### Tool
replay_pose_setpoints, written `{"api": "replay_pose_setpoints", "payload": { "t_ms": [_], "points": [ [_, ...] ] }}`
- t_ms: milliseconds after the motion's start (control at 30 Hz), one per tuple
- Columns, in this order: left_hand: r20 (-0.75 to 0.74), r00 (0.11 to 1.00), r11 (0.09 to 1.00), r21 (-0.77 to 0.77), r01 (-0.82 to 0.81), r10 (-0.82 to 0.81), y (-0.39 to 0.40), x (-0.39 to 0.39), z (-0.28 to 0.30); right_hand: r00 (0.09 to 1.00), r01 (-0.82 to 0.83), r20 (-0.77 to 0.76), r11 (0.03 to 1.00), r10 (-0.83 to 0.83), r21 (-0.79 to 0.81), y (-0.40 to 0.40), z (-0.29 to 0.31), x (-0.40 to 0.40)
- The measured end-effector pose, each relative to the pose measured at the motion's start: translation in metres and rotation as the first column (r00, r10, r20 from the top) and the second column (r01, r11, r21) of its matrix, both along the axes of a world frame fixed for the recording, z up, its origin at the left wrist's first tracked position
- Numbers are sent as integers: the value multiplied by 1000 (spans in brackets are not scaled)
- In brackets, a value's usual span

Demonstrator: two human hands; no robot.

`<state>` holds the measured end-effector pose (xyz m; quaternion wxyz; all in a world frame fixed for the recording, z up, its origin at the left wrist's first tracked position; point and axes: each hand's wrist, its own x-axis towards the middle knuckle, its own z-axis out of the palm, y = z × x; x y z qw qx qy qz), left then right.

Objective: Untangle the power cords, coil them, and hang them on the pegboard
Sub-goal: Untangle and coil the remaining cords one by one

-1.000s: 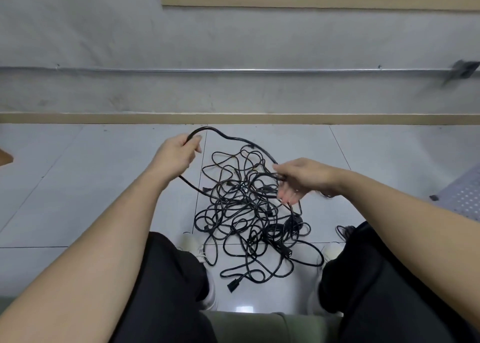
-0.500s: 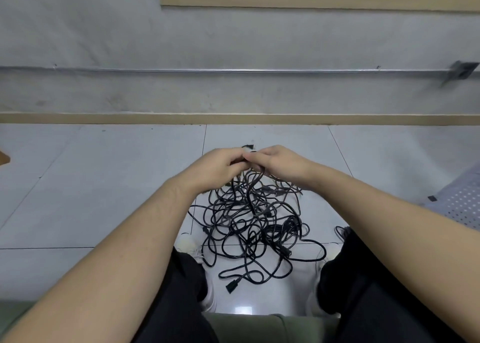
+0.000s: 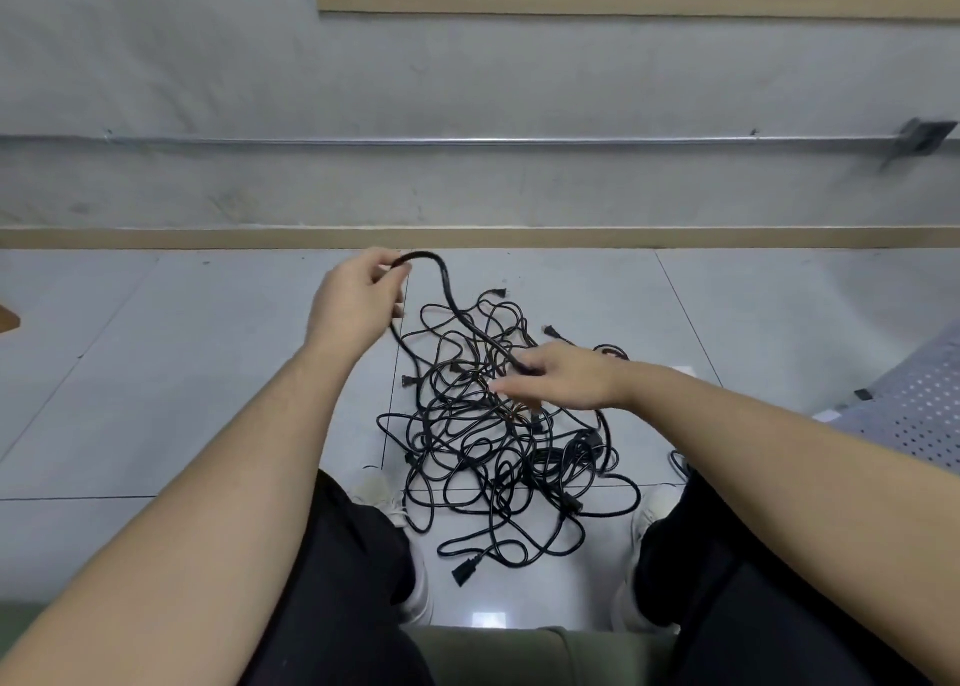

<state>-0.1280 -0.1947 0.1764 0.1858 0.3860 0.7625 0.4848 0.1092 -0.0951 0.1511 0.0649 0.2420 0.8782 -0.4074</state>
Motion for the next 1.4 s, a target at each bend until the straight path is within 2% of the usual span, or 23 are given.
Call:
{"api": "replay_pose_setpoints", "payload": {
  "t_ms": [67,167,267,333,433,500,567,633,733,800,867,933,967,1033,1100,1167,1200,1267,1333,1400],
  "points": [
    [-70,997,987,-151,-54,44,-8,-15,-3,997,55,43,997,-58,50,12,-3,13],
    [-132,991,939,-336,-74,31,-14,-28,-7,991,134,-2,989,-134,62,21,1,19],
    [-138,976,891,-445,90,-167,-16,-23,-8,989,145,-63,978,-137,149,17,17,8],
    [-122,944,846,-489,212,-307,-16,-18,-7,995,102,-40,977,-96,187,11,27,0],
    [-282,863,846,-464,260,-420,-14,-19,-1,998,48,23,969,-55,241,10,32,-4],
    [-366,798,815,-524,247,-478,-16,-18,1,997,55,45,962,-69,266,13,34,-3],
    [-411,759,776,-601,191,-505,-17,-13,3,992,63,85,952,-92,299,16,37,-3],
    [-452,726,786,-587,195,-518,-15,-3,3,988,79,99,937,-120,341,19,40,-6],
    [-533,585,778,-542,319,-611,-4,21,1,995,83,27,936,-98,343,14,43,-17],
    [-501,509,706,-592,387,-700,5,35,-2,998,56,-44,954,-45,295,9,45,-25],
    [-326,558,609,-651,452,-763,7,42,1,997,42,-71,963,-24,267,5,47,-28],
    [-205,628,593,-627,505,-751,7,38,1,995,90,-68,976,-77,199,6,46,-24],
    [-209,657,621,-612,490,-724,4,34,3,990,133,-63,984,-126,116,7,43,-19],
    [-301,723,724,-572,385,-622,1,23,6,976,209,-33,966,-216,-151,10,35,-4],
    [-336,807,807,-526,267,-486,1,7,2,962,252,7,878,-272,-407,17,23,11],
    [-272,893,842,-507,184,-358,1,-9,-6,965,242,35,834,-260,-496,23,15,19],
    [-243,914,845,-509,164,-324,1,-16,-8,969,230,29,848,-246,-477,24,14,19],
    [-187,922,832,-516,202,-340,0,-22,-11,971,218,-24,916,-240,-338,21,14,14],
    [-152,886,803,-509,311,-439,-5,-17,-7,964,234,-87,959,-250,-161,15,22,8],
    [-76,836,757,-476,448,-543,-9,-6,-4,958,238,-154,970,-243,-50,11,32,0]
  ]
}}
